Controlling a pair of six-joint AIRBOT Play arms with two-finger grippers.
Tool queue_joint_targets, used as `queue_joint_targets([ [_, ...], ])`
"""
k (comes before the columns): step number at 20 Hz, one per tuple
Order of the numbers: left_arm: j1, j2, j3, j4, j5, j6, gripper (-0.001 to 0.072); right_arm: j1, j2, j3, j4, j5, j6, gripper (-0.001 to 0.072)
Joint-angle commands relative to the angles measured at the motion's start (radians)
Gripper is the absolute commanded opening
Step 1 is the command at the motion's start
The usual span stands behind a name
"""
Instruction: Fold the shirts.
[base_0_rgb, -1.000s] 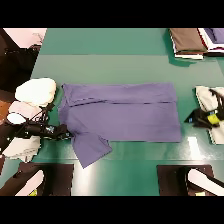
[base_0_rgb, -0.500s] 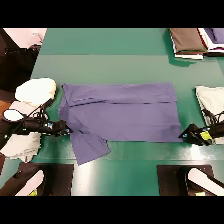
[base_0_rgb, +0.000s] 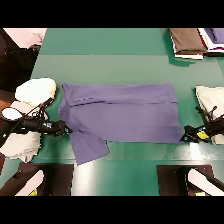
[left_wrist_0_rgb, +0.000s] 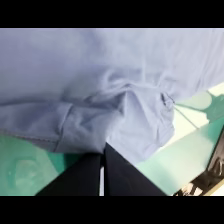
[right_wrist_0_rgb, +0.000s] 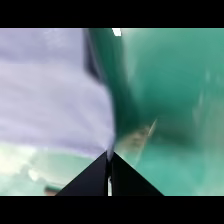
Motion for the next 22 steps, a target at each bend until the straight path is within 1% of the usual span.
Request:
queue_joint_targets([
  [1, 0.0, 0.07, 0.019, 0.019, -0.082, -0.026, 0.0025, 0.015, 0.13, 0.048, -0.128, 0.13, 0.024, 0.0013],
  [3, 0.0, 0.161, 0.034, 0.017, -0.101, -0.087, 0.0026, 0.015, 0.224, 0.088, -0.162, 0.159, 0.044, 0.0013],
  [5, 0.0, 0.188, 0.104, 0.017, -0.081, -0.096, 0.0026, 0.021, 0.268, 0.153, -0.149, 0.115, 0.062, 0.0013],
  [8, 0.0, 0.149, 0.225, 0.013, -0.016, -0.094, 0.0026, 0.086, 0.198, 0.278, -0.149, 0.088, 0.072, 0.0014],
  [11, 0.0, 0.038, 0.313, 0.013, 0.029, -0.076, 0.0027, 0.167, 0.04, 0.402, -0.15, 0.029, 0.076, 0.0014],
  [13, 0.0, -0.065, 0.373, 0.012, 0.071, -0.056, 0.0027, 0.188, -0.074, 0.489, -0.15, 0.011, 0.109, 0.0014],
  [15, 0.0, -0.18, 0.445, 0.006, 0.103, -0.05, 0.0027, 0.193, -0.175, 0.574, -0.144, 0.005, 0.116, 0.0013],
  [18, -0.006, -0.346, 0.549, 0.0, 0.134, -0.049, 0.0028, 0.192, -0.297, 0.689, -0.089, -0.014, 0.123, 0.0013],
  [22, -0.062, -0.526, 0.673, -0.001, 0.192, -0.031, 0.0028, 0.192, -0.451, 0.838, 0.013, -0.036, 0.131, 0.0015],
])
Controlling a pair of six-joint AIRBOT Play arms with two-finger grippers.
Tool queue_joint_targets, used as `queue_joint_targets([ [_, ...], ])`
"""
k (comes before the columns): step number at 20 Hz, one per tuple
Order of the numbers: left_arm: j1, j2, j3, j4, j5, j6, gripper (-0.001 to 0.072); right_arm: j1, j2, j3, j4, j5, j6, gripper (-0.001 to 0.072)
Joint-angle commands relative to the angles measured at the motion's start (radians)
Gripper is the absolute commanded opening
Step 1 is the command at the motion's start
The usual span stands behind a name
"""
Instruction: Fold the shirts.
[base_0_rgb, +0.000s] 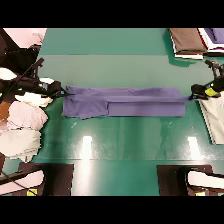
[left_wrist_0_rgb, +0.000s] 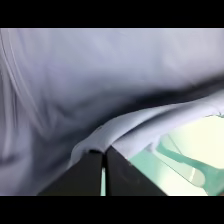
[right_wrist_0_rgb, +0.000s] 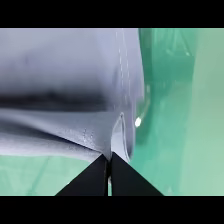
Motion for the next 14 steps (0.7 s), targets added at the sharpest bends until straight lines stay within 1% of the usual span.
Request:
queue_joint_targets([
  [1, -0.036, -0.146, 0.105, -0.004, 0.076, 0.013, 0.0028, 0.004, -0.14, 0.13, 0.104, -0.039, 0.011, 0.0015],
  [3, -0.035, -0.164, 0.126, -0.009, 0.147, 0.007, 0.0029, 0.003, -0.203, 0.184, 0.154, -0.079, 0.034, 0.0015],
  [4, -0.033, -0.164, 0.131, -0.009, 0.178, -0.016, 0.0033, -0.002, -0.232, 0.207, 0.185, -0.107, 0.041, 0.0028],
  [5, -0.033, -0.164, 0.136, -0.006, 0.192, -0.03, 0.0226, -0.009, -0.256, 0.225, 0.235, -0.124, 0.04, 0.0207],
  [6, -0.033, -0.164, 0.144, -0.006, 0.194, -0.039, 0.0513, -0.017, -0.278, 0.242, 0.288, -0.134, 0.038, 0.0488],
  [7, -0.033, -0.164, 0.154, -0.006, 0.191, -0.042, 0.0565, -0.029, -0.29, 0.254, 0.316, -0.129, 0.034, 0.0535],
  [8, -0.033, -0.164, 0.172, -0.006, 0.168, -0.041, 0.0537, -0.042, -0.293, 0.258, 0.321, -0.111, 0.017, 0.0535],
  [9, -0.033, -0.162, 0.191, -0.006, 0.131, -0.04, 0.0537, -0.054, -0.293, 0.258, 0.317, -0.082, -0.017, 0.0535],
  [12, -0.035, -0.161, 0.233, -0.006, 0.001, -0.04, 0.0536, -0.12, -0.293, 0.243, 0.302, 0.063, -0.11, 0.0534],
  [14, -0.035, -0.162, 0.233, -0.009, -0.024, -0.04, 0.0533, -0.166, -0.293, 0.201, 0.302, 0.099, -0.13, 0.0534],
])
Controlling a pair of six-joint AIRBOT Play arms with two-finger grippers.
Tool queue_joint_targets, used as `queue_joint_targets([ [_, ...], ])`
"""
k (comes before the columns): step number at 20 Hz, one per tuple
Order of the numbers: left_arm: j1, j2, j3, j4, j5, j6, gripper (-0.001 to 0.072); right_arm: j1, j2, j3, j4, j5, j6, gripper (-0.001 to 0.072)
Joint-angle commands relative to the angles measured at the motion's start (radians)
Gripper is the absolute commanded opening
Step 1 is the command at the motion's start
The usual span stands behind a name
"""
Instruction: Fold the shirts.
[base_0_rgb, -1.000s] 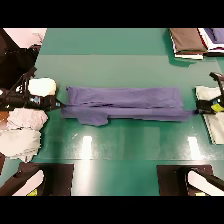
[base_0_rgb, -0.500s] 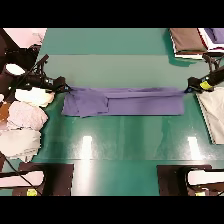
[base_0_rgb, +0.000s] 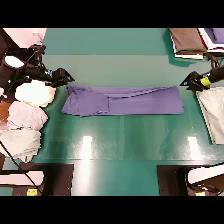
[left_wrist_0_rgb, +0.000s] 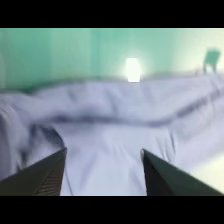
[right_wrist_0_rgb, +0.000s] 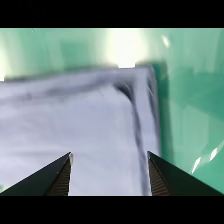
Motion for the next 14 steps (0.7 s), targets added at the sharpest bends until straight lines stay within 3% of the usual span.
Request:
queue_joint_targets([
  [1, 0.001, -0.002, 0.019, -0.002, -0.071, -0.003, 0.0349, -0.08, -0.007, -0.062, 0.015, 0.087, -0.061, 0.0534],
  [2, 0.0, -0.002, 0.019, -0.002, -0.071, 0.001, 0.0097, -0.098, -0.008, -0.097, 0.021, 0.079, -0.072, 0.0534],
  [3, 0.0, -0.002, 0.019, -0.004, -0.069, 0.008, 0.003, -0.112, -0.013, -0.135, 0.04, 0.072, -0.107, 0.0534],
  [7, -0.004, -0.003, 0.019, -0.022, -0.068, 0.005, 0.0029, -0.119, -0.068, -0.228, 0.175, 0.047, -0.171, 0.0532],
  [10, -0.047, -0.003, 0.019, -0.018, -0.06, 0.005, 0.0028, -0.072, -0.114, -0.23, 0.18, 0.017, -0.174, 0.053],
  [11, -0.075, -0.003, 0.019, -0.013, -0.051, 0.005, 0.0028, -0.052, -0.122, -0.231, 0.179, 0.008, -0.174, 0.0491],
  [14, -0.17, -0.013, 0.019, -0.01, 0.002, -0.007, 0.0027, -0.002, -0.117, -0.23, 0.178, -0.011, -0.218, 0.0156],
])
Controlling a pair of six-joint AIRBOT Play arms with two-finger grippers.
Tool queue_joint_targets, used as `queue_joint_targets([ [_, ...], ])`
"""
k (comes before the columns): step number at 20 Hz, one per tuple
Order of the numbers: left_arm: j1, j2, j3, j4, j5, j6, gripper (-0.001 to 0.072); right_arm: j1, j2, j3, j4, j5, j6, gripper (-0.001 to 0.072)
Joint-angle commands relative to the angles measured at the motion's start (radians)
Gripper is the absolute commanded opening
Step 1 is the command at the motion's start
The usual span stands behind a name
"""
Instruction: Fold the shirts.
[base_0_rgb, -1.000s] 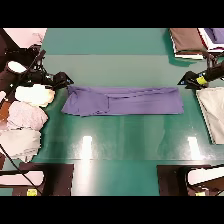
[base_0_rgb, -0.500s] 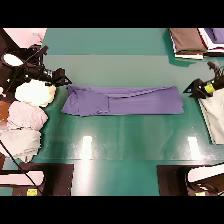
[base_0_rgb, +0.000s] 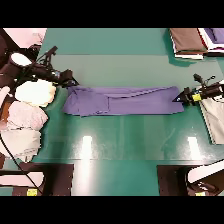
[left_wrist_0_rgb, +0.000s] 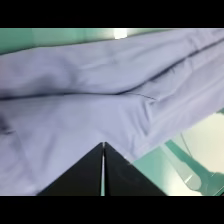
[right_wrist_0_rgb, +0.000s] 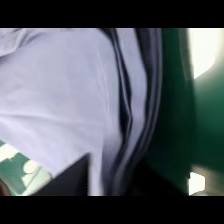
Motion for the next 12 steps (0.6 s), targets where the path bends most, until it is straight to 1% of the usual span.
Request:
queue_joint_targets([
  [1, -0.102, -0.014, 0.002, 0.004, 0.066, -0.014, 0.0027, 0.047, 0.001, -0.008, 0.003, -0.031, -0.045, 0.0071],
  [2, -0.136, -0.029, 0.011, 0.005, 0.085, -0.018, 0.0027, 0.049, 0.018, -0.008, 0.002, -0.035, -0.045, 0.0028],
  [3, -0.168, -0.051, 0.028, 0.004, 0.096, -0.018, 0.0027, 0.049, 0.038, -0.008, 0.003, -0.037, -0.045, 0.0014],
  [5, -0.232, -0.113, 0.088, 0.004, 0.103, -0.029, 0.0027, 0.049, 0.102, -0.008, 0.003, -0.026, -0.042, 0.0014],
  [7, -0.296, -0.196, 0.176, 0.004, 0.103, -0.035, 0.0027, 0.06, 0.182, -0.007, 0.011, -0.026, 0.01, 0.0014],
  [10, -0.389, -0.33, 0.319, 0.004, 0.104, -0.06, 0.0027, 0.079, 0.291, 0.01, 0.129, -0.007, 0.03, 0.0013],
  [12, -0.446, -0.41, 0.397, 0.004, 0.11, -0.077, 0.0027, 0.111, 0.326, 0.08, 0.169, 0.034, 0.064, 0.0013],
])
